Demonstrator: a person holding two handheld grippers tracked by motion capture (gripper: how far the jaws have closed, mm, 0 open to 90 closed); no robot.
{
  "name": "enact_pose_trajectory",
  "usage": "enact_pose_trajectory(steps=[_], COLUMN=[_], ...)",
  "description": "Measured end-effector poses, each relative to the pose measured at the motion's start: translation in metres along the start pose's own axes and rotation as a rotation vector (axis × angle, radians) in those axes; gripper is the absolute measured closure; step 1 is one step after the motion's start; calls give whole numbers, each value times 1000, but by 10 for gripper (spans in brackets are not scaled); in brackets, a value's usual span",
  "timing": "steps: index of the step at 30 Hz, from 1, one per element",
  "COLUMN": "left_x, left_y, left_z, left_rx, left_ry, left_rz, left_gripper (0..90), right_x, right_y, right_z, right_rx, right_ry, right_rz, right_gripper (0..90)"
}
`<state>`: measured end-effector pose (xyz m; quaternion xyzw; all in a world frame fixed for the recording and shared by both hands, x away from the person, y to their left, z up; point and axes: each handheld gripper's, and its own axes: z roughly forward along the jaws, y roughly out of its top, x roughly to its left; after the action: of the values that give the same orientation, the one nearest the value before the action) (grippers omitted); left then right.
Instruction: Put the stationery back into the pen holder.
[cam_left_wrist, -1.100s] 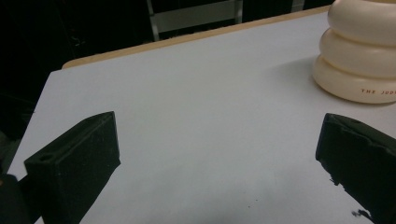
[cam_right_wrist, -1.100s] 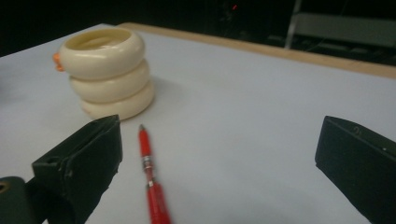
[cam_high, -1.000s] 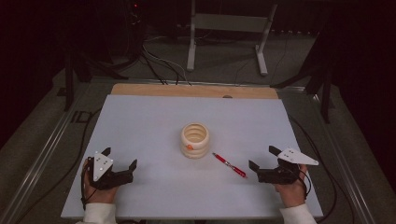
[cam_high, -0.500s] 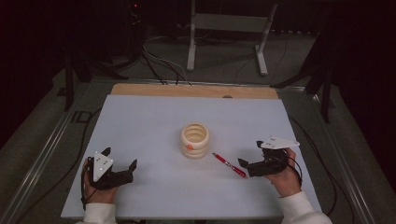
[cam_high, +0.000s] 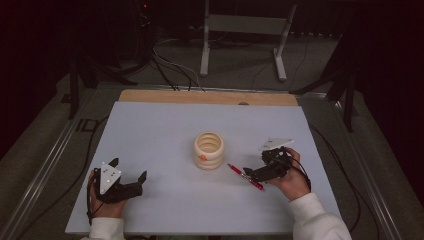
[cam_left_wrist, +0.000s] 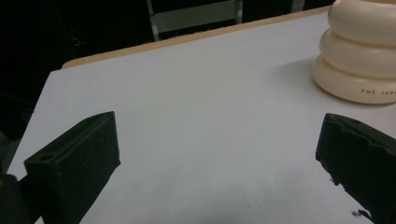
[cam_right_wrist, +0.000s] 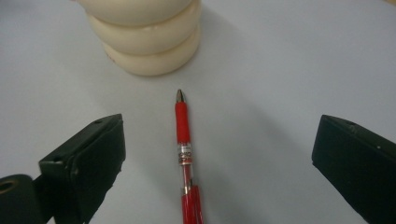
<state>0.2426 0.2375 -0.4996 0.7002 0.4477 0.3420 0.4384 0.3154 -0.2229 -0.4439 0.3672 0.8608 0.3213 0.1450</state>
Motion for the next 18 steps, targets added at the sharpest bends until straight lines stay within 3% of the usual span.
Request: enact_pose_trajectory(steps=[8, 13, 18], left_x=[0, 0, 0], left_y=[0, 0, 0], left_z=[0, 0, 0], left_rx=[1, 1, 0], left_ry=[-1, -1, -2], left_rz=[0, 0, 1], left_gripper=[3, 3, 3], right_x=[2, 5, 6], right_y=[10, 14, 17], right_z=[17, 30, 39], right_rx=[79, 153, 203], right_ry=[11, 33, 48], right_rz=[-34, -72, -81], right_gripper=[110, 207, 289])
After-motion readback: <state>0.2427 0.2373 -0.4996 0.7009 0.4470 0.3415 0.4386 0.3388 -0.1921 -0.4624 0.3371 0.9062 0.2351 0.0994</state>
